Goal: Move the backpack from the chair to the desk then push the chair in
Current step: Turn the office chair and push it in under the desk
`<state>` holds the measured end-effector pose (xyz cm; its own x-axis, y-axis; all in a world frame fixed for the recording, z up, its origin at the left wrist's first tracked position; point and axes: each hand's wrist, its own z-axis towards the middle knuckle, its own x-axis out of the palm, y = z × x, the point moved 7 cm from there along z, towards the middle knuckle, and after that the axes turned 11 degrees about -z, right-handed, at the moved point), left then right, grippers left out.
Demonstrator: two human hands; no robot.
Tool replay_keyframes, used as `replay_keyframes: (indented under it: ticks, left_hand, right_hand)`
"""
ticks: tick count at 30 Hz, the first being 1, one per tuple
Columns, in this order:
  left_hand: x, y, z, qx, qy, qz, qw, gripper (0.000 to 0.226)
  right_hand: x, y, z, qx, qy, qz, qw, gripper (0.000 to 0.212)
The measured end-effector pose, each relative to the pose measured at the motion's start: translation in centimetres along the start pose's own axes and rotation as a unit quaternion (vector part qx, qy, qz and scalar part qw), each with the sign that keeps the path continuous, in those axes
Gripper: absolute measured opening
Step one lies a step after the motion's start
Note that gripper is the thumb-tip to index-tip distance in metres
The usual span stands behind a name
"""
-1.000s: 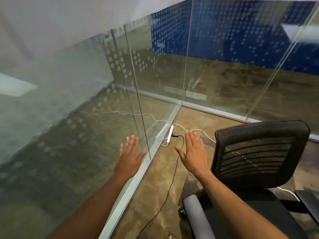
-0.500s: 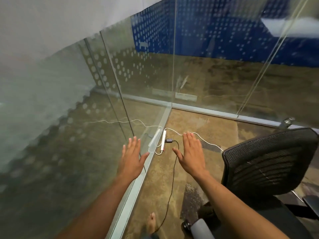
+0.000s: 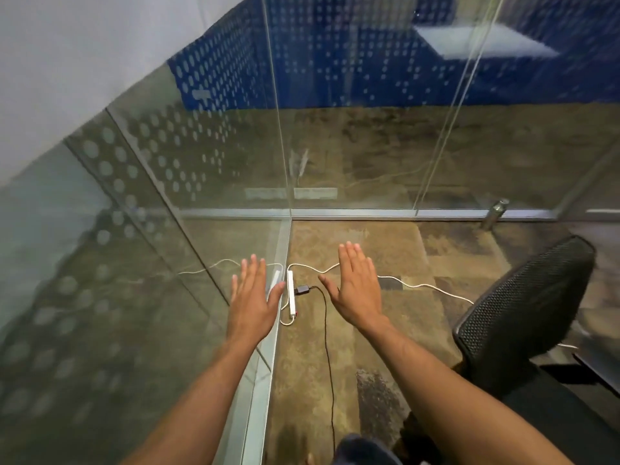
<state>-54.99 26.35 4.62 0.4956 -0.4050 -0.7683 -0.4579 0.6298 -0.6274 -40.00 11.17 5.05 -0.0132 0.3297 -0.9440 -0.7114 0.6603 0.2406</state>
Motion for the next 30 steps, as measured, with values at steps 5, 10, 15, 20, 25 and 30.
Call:
replay_keyframes:
  ticks: [5, 10, 15, 20, 25, 30]
  left_hand:
    - [1.9, -0.4, 5.0, 0.005, 0.017, -0.025, 1.0, 0.071]
    - [4.2, -1.2, 10.9, 0.028, 0.03, -0.028, 0.999, 0.07]
    - [7.1, -2.4, 18.2, 0.035, 0.059, -0.023, 0.997, 0.071]
    - [10.9, -5.0, 25.7, 0.052, 0.09, -0.016, 0.995, 0.072]
    - [14.5, -9.1, 31.2, 0.077, 0.106, -0.027, 0.991, 0.07]
    - [17.9, -12.2, 35.1, 0.107, 0.143, -0.028, 0.983, 0.069]
  right_hand:
    - [0.7, -2.2, 3.2, 0.041, -0.01, -0.034, 0.999, 0.087]
    - [1.9, -4.9, 8.0, 0.068, -0.01, -0.032, 0.997, 0.084]
    - [2.8, -8.1, 14.9, 0.085, -0.019, -0.021, 0.996, 0.083]
    - [1.9, -13.0, 21.4, 0.115, -0.042, -0.023, 0.992, 0.082]
    - [1.2, -18.5, 25.1, 0.158, -0.048, -0.034, 0.986, 0.083]
    - [0.1, -22.9, 26.8, 0.207, -0.072, -0.042, 0.975, 0.08]
